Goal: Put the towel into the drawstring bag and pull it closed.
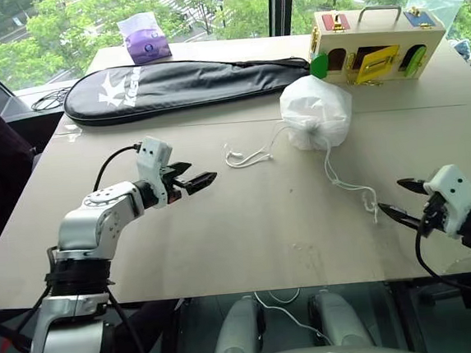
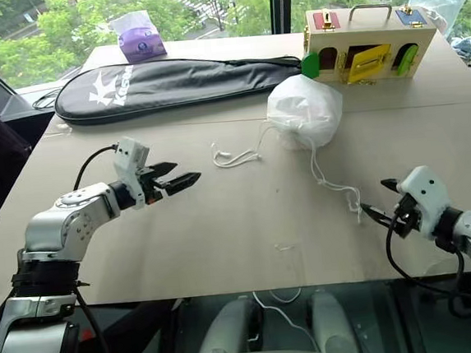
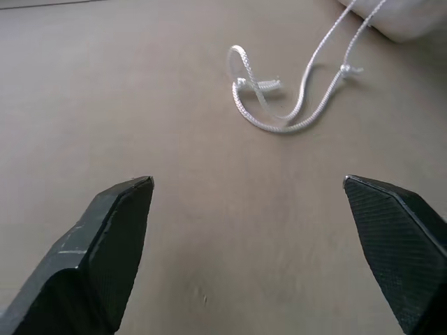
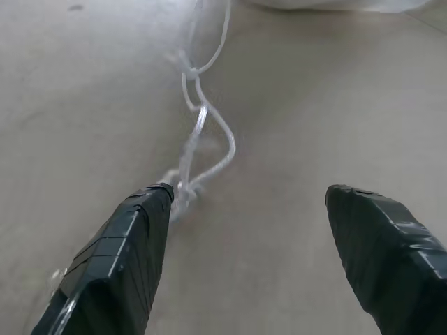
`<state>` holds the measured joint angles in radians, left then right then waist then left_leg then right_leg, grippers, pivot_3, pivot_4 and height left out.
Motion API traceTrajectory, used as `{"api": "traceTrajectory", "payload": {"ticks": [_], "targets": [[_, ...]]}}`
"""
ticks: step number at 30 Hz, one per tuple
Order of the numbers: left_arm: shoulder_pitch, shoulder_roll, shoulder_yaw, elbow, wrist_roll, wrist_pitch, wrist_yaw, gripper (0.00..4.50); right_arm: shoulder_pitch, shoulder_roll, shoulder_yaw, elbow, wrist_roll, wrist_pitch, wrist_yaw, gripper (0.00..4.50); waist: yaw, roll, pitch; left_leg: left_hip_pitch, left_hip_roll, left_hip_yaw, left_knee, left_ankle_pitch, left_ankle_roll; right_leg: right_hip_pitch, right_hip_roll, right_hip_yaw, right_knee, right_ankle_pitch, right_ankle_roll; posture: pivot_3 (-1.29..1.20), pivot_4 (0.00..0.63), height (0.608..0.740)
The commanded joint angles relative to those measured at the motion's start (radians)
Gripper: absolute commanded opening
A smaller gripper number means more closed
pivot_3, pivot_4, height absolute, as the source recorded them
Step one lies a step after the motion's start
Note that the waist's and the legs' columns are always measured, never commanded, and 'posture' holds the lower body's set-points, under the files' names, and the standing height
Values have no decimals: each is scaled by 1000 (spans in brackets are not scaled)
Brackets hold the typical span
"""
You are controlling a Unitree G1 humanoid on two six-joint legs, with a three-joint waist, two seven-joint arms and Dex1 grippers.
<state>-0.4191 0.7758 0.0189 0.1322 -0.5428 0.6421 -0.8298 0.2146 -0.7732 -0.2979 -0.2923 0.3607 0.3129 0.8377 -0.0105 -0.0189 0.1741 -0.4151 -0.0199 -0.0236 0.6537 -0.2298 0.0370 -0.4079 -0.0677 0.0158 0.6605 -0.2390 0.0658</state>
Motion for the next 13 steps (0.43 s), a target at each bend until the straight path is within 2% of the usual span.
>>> {"api": "traceTrajectory", "payload": {"ticks": [1,5,13], "targets": [[27,66,12,-6,23,-38,-115,4422,27,-21,-84,14,27,-67,60,3741,-1,0,0,0,0,0,0,0,0,0,0,0,0,0,0,0,150,740],[87,94,17,-48,32,-61,-190,4422,25,2,-133,53,82,-88,95,3741,-1,0,0,0,1,1,0,0,0,0,-1,0,0,0,0,0,150,740],[180,35,57,-188,1,-51,-174,4422,37,44,-157,95,130,-132,130,3741,11,0,0,0,2,0,0,0,0,0,-5,0,-1,0,0,0,150,740]]}}
